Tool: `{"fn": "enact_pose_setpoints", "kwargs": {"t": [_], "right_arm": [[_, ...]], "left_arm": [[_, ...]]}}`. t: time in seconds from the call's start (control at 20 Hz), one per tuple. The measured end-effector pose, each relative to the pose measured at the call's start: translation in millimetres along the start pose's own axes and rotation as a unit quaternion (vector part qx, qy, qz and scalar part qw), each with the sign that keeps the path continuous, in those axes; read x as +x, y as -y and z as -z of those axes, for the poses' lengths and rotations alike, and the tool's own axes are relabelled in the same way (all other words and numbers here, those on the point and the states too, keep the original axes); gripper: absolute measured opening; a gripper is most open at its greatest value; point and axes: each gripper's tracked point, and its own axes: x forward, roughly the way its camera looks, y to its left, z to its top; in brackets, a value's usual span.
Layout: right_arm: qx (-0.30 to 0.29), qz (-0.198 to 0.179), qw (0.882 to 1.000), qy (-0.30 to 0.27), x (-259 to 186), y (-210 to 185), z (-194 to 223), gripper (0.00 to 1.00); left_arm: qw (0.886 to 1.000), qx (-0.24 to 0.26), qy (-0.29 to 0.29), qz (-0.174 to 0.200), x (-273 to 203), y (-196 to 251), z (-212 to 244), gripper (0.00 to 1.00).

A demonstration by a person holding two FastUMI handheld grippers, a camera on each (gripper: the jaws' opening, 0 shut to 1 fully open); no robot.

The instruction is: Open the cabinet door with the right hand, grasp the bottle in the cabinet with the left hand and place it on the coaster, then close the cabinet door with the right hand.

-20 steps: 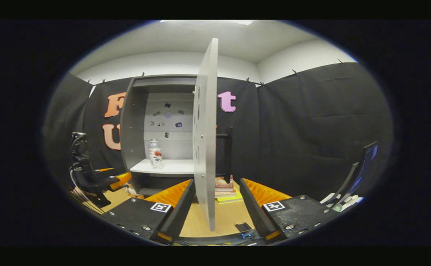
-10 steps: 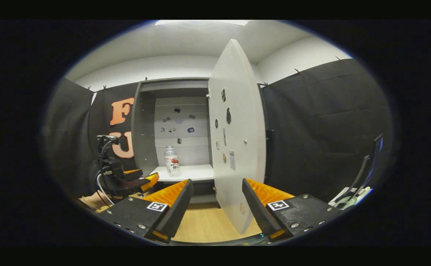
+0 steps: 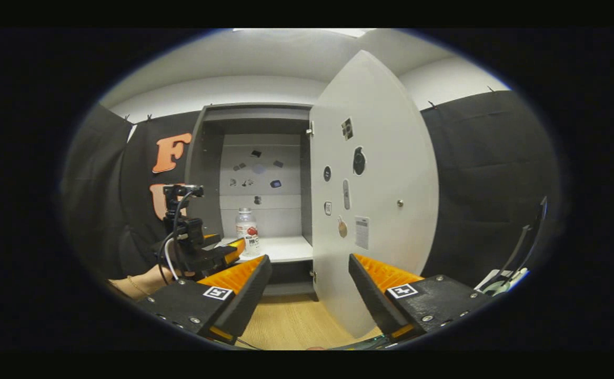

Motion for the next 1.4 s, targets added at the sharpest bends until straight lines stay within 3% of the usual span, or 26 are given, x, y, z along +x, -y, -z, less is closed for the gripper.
{"fn": "enact_pose_setpoints", "kwargs": {"t": [0.7,1.0,1.15,1.4], "right_arm": [[-0.037,-0.034,0.999,-0.008,51,-51,12,0.92],[0.008,-0.026,0.999,-0.023,57,-37,24,0.92],[0.018,-0.015,0.999,-0.022,58,-23,25,0.92],[0.028,-0.017,0.999,-0.025,56,-20,26,0.92]], "left_arm": [[1.0,-0.009,0.007,0.018,89,5,0,0.98],[1.0,-0.001,0.001,0.007,103,3,8,0.98],[1.0,0.004,0.001,-0.001,106,0,9,0.87],[1.0,0.007,0.0,-0.003,104,1,9,0.84]]}}
